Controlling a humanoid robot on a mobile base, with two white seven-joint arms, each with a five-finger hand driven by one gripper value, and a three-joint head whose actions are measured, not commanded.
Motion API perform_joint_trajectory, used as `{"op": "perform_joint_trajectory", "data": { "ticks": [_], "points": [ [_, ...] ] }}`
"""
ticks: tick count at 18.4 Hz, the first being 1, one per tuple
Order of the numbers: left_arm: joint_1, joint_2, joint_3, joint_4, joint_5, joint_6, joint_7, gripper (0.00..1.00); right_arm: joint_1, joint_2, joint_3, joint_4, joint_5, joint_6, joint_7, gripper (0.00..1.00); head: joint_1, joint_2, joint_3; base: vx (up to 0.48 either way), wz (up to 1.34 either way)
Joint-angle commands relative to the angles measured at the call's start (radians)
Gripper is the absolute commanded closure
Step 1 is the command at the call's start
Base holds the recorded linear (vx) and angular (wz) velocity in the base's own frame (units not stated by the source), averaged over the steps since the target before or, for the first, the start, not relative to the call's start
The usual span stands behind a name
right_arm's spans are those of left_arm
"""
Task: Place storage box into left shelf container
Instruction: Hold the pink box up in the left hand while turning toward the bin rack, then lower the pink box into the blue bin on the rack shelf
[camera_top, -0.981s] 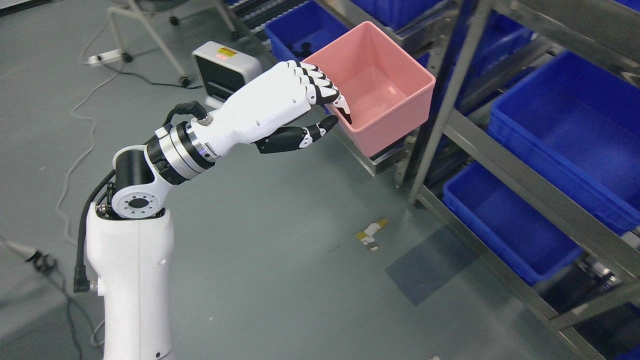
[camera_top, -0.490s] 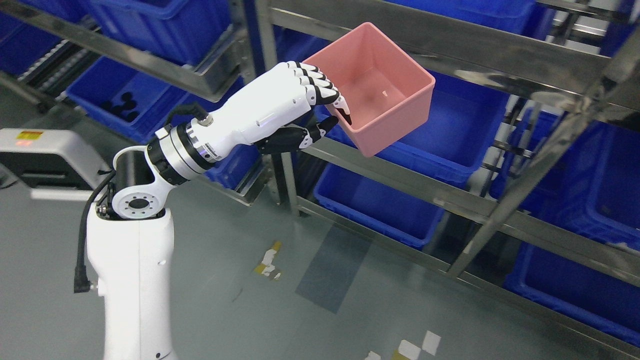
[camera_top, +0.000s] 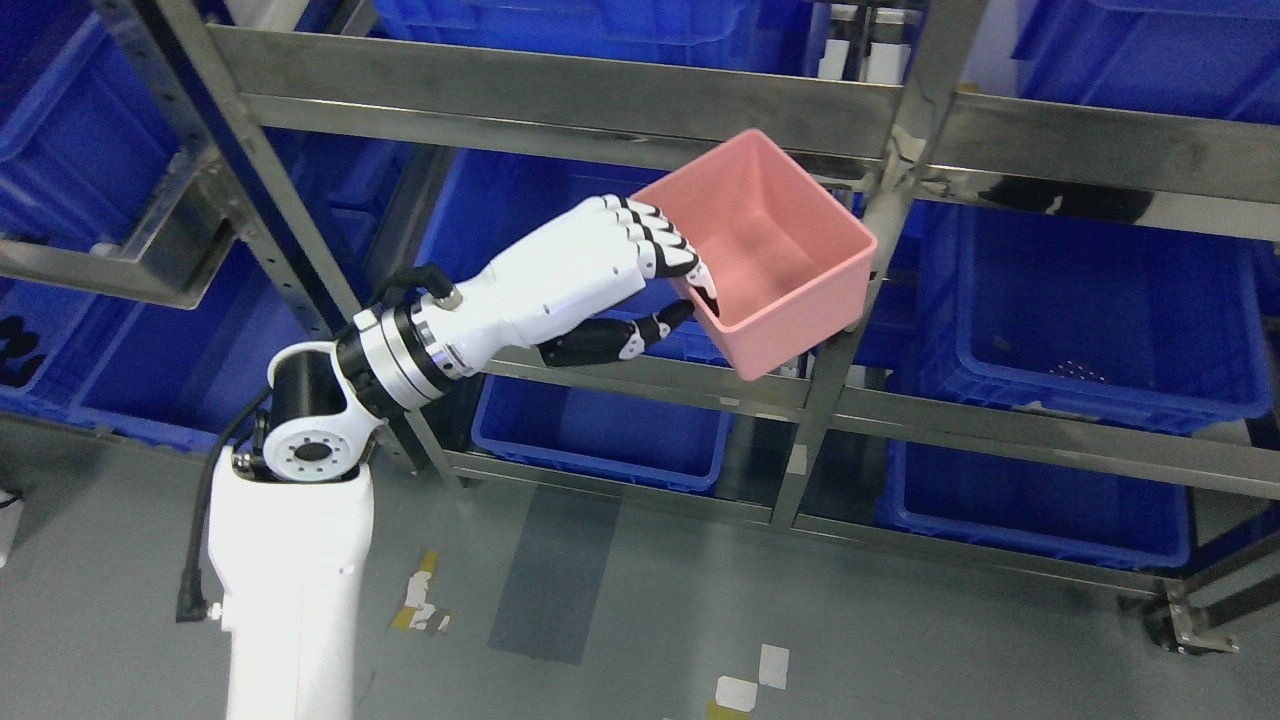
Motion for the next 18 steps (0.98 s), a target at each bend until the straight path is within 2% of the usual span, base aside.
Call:
{"op": "perform_joint_trajectory", "data": {
  "ticks": [1, 3, 6, 9, 13, 15, 18],
  "points": [
    [0.120, 0.017, -0.078, 0.004, 0.002, -0.001, -0.003, 0.97, 0.008, -0.017, 0.000, -0.017, -0.003, -0.001, 0.001, 0.00, 0.0000, 0.000, 0.000, 0.019, -0.43],
    [0.126, 0.017, -0.049, 0.012, 0.001, -0.001, -0.003, 0.97, 0.008, -0.017, 0.000, -0.017, -0.003, -0.001, 0.001, 0.00, 0.0000, 0.000, 0.000, 0.020, -0.34],
    [0.207, 0.017, 0.031, 0.044, 0.001, -0.001, -0.005, 0.96, 0.008, -0.017, 0.000, -0.017, -0.003, -0.001, 0.001, 0.00, 0.0000, 0.000, 0.000, 0.022, -0.19],
    [0.207, 0.017, 0.138, 0.131, -0.012, -0.001, -0.005, 0.96, 0.008, -0.017, 0.000, -0.017, -0.003, -0.001, 0.001, 0.00, 0.0000, 0.000, 0.000, 0.001, -0.03],
    [0.119, 0.017, 0.201, 0.279, -0.069, -0.001, -0.005, 0.96, 0.008, -0.017, 0.000, -0.017, -0.003, -0.001, 0.001, 0.00, 0.0000, 0.000, 0.000, -0.003, 0.03],
    [0.065, 0.017, 0.201, 0.331, -0.158, -0.001, -0.005, 0.96, 0.008, -0.017, 0.000, -0.017, -0.003, -0.001, 0.001, 0.00, 0.0000, 0.000, 0.000, 0.000, 0.00],
    [-0.016, 0.017, 0.200, 0.522, -0.316, -0.001, -0.006, 0.96, 0.008, -0.017, 0.000, -0.017, -0.003, -0.001, 0.001, 0.00, 0.0000, 0.000, 0.000, 0.020, -0.13]
  ]
}}
